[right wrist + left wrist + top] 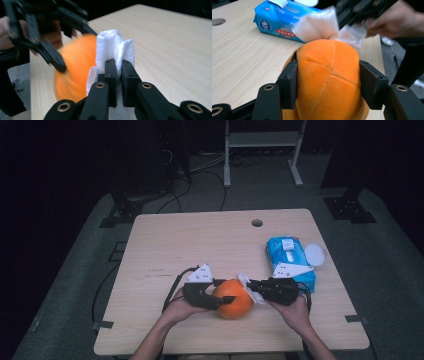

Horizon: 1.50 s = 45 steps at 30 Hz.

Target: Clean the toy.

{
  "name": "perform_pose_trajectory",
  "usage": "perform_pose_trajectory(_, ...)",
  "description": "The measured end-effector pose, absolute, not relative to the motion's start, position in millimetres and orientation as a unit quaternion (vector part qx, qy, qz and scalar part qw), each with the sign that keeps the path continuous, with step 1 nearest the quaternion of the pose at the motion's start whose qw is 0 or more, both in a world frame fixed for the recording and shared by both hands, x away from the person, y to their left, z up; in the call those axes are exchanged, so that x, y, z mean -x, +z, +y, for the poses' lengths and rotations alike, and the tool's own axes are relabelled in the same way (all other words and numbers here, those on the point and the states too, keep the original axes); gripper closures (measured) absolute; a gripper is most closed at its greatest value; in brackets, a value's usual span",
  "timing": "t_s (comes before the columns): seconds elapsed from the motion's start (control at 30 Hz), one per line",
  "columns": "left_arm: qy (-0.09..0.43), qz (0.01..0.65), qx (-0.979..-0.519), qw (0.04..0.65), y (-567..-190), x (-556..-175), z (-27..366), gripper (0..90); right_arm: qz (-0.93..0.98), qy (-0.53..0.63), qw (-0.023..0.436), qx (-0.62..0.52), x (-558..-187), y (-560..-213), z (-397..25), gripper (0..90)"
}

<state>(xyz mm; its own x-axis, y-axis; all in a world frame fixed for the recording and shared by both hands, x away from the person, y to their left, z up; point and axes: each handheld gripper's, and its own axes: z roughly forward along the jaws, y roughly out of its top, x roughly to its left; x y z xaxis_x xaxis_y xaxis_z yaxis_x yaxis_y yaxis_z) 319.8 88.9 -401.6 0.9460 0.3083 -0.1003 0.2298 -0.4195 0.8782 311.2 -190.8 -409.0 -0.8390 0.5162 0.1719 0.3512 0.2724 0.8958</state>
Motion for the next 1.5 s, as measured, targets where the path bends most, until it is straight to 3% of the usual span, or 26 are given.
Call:
perform_pose_trajectory(0.33,0.058,0.163,-0.838,0.518,-407,-316,74,33.1,0.793,0.552,0.085,-0.244,-299,-392,-182,83.8)
perform_pose_trajectory(0.47,0.063,0.163,-0.837,0.518,-407,-316,73,22.8,0.802,0.542,0.097,-0.232,-298,-390,-174,83.9)
perform_pose_trajectory(0.63,0.048,0.153,-0.834,0.529,-406,-320,78,12.7,0.797,0.544,0.09,-0.246,-302,-397,-181,83.9)
perform_pose_trajectory(0.87,0.022,0.149,-0.832,0.534,-420,-328,84,9.6,0.793,0.544,0.091,-0.257,-304,-400,-190,83.9)
perform_pose_trajectory(1.33,-0.003,0.141,-0.825,0.548,-439,-332,77,8.9,0.789,0.543,0.089,-0.274,-303,-404,-205,83.8)
perform_pose_trajectory(1.4,0.002,0.14,-0.826,0.545,-438,-331,76,12.0,0.788,0.543,0.089,-0.275,-302,-403,-205,83.8)
perform_pose_trajectory(1.47,0.019,0.141,-0.831,0.538,-432,-328,77,26.4,0.788,0.543,0.091,-0.273,-303,-401,-204,83.8)
perform_pose_trajectory(1.5,0.024,0.144,-0.833,0.533,-428,-326,77,26.4,0.789,0.544,0.093,-0.272,-303,-399,-203,83.8)
